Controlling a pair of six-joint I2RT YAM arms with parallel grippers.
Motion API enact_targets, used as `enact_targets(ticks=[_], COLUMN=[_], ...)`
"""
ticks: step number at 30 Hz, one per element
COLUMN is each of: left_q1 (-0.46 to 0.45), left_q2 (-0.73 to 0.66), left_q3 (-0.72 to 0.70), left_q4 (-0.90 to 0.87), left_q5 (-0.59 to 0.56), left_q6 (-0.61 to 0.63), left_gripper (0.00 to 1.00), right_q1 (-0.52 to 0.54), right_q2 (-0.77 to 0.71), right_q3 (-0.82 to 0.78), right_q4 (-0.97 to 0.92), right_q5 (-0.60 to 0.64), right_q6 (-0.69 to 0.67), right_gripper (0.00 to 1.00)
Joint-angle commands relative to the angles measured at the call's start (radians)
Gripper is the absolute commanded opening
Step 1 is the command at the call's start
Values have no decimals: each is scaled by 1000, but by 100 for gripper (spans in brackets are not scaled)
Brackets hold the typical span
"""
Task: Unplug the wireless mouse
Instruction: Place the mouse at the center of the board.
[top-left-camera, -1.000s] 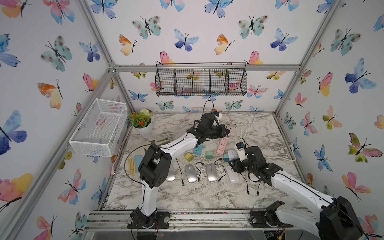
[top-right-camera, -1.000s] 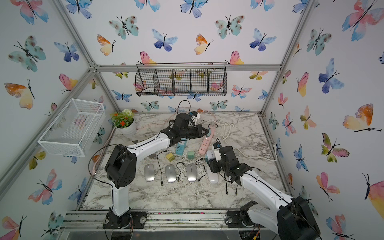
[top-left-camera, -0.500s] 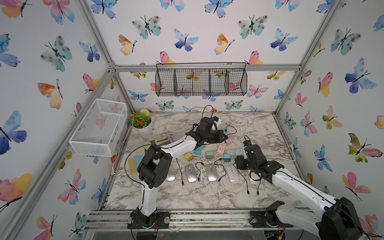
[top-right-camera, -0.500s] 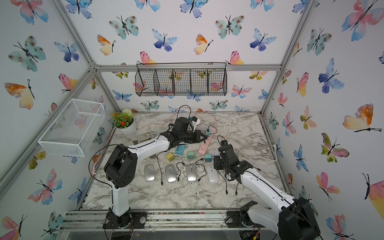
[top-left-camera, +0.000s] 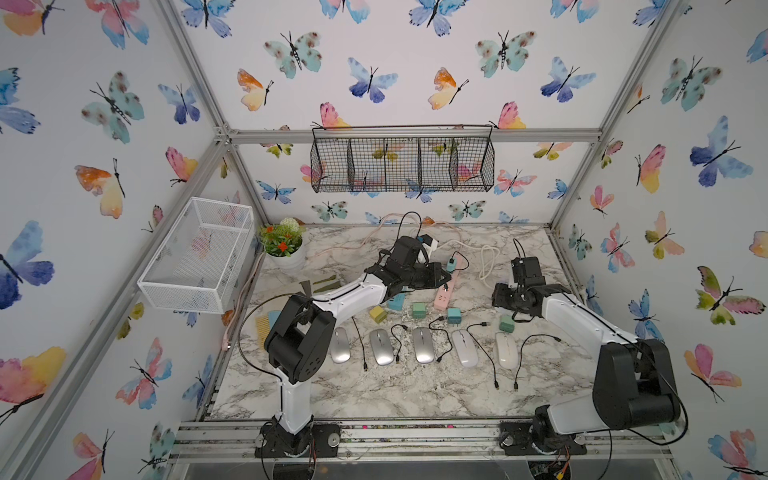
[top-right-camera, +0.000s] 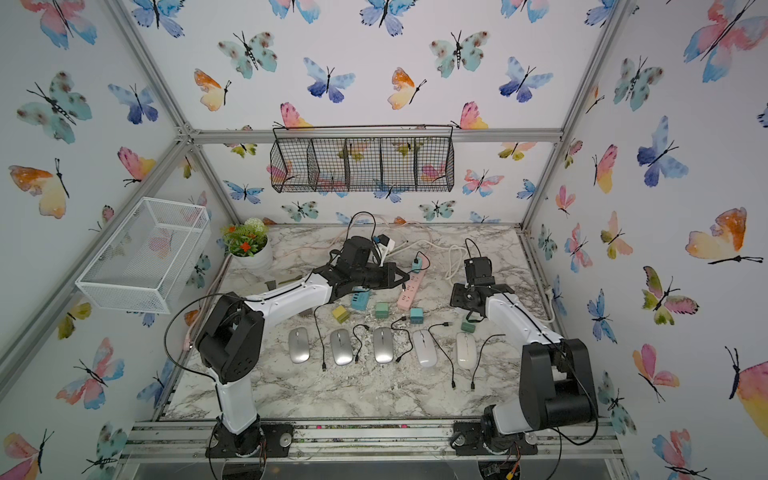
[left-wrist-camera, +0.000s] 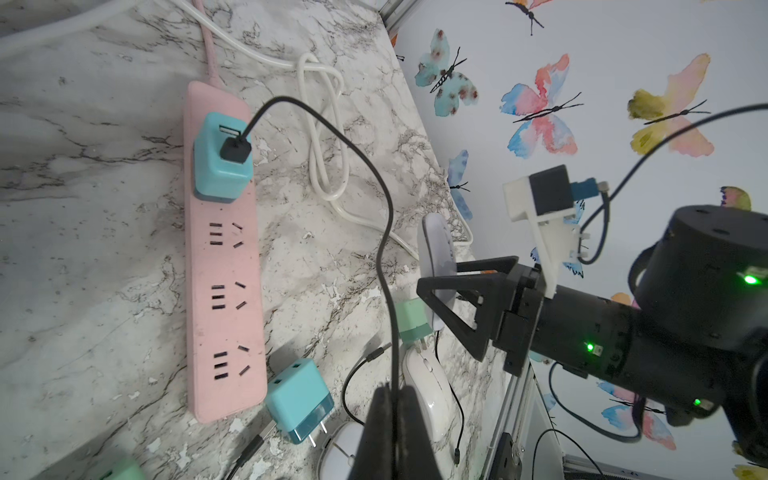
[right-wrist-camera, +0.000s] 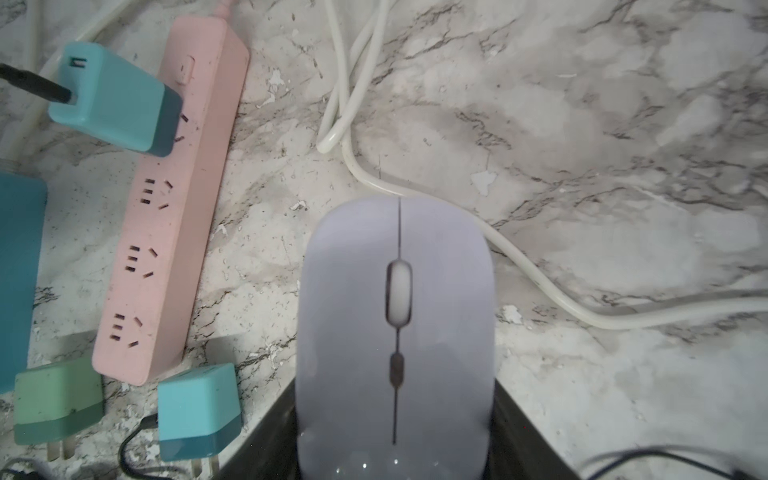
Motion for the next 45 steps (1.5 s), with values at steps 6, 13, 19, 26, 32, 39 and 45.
enact_targets(ticks=[6, 13, 19, 26, 32, 39, 45], left_q1=[19, 22, 22, 24, 22, 24, 23], left_q2=[-57, -76, -90, -102, -110, -99, -93], left_q3=[-28, -44, -60, -81, -95, -96, -101], left_q4=[30, 29, 25, 21, 22, 31, 46], left_q5=[34, 34, 34, 43, 40, 43, 54], left_q6=[-3, -1, 1, 1, 3, -2, -5], left_gripper=[0, 0, 0, 0, 0, 0, 0], right_q1=[-7, -7, -13, -104, -122, -104, -92], right_q2=[210, 386, 478, 532, 504, 384, 323], right_q3=[126, 250, 316, 378, 375, 238, 213], right_q4=[-22, -15, -37, -61, -46, 53, 20], right_q5=[-236, -232, -121, 77, 84, -147, -169], right_q6=[-89, -95, -116, -83, -82, -149, -178], right_gripper=[1, 1, 1, 1, 1, 1, 1])
